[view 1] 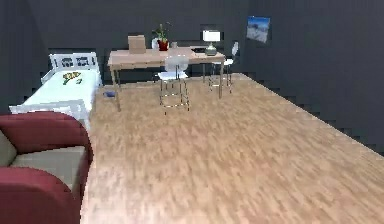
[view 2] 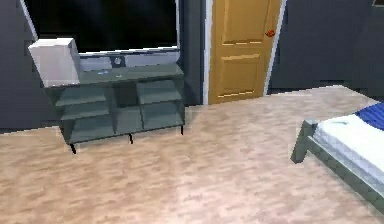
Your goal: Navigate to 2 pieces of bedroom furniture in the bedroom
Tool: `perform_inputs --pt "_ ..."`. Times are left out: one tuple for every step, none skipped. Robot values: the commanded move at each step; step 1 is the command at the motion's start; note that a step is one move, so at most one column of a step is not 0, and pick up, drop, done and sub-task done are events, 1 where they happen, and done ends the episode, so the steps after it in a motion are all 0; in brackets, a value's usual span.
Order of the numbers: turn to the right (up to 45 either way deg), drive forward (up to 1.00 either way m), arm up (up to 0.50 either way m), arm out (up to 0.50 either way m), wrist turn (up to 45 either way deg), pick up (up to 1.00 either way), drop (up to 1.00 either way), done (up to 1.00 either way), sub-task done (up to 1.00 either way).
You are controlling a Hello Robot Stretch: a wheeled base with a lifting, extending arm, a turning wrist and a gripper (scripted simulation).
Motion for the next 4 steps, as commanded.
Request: perform_inputs --pt "-12.0 0.00 0.00 0.00 0.0 0.00 0.00 0.00 0.00" --pt "0.0 1.00 0.00 0.00 0.0 0.00 0.00 0.00 0.00" --pt "0.0 0.80 0.00 0.00 0.0 0.00 0.00 0.00 0.00" --pt "-39.0 0.00 0.00 0.00 0.0 0.00 0.00 0.00 0.00"
